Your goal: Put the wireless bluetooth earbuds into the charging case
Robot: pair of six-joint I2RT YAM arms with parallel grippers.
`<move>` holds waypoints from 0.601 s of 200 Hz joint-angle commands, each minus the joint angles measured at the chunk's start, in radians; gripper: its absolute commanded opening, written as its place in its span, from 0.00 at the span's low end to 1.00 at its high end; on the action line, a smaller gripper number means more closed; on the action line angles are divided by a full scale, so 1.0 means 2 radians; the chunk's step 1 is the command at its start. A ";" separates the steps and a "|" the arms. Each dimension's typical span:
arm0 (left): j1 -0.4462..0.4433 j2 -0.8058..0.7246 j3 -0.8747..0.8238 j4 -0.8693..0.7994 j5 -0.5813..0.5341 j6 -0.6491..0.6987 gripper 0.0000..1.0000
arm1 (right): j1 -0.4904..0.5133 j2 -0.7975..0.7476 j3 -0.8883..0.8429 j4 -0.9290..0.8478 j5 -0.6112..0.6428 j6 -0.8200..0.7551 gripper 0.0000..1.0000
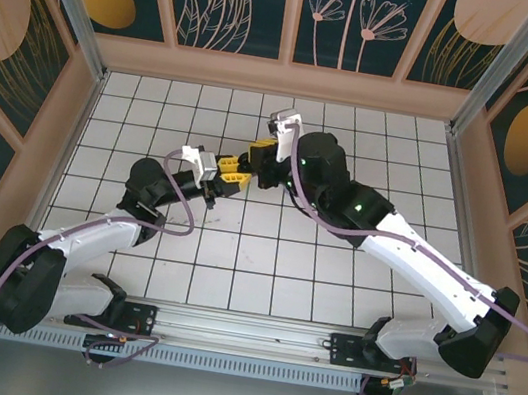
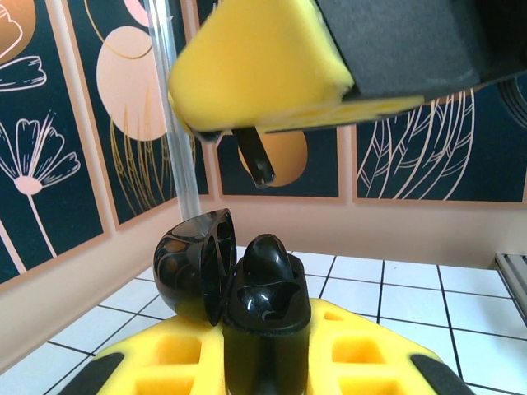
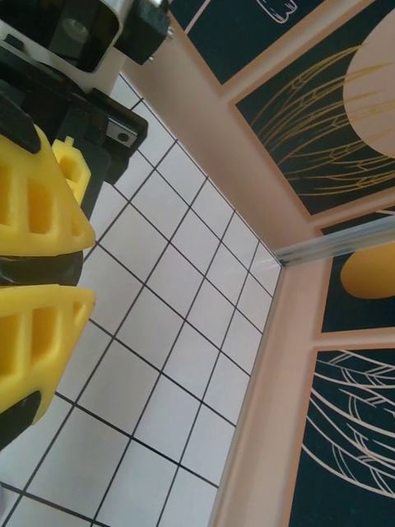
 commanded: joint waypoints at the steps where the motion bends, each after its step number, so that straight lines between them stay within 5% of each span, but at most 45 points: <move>1: -0.005 0.001 0.015 -0.004 0.016 0.013 0.00 | 0.008 -0.023 -0.015 0.040 -0.007 -0.019 0.12; 120: -0.007 -0.004 0.024 -0.014 0.014 0.019 0.00 | 0.020 -0.023 -0.041 0.047 -0.016 -0.012 0.12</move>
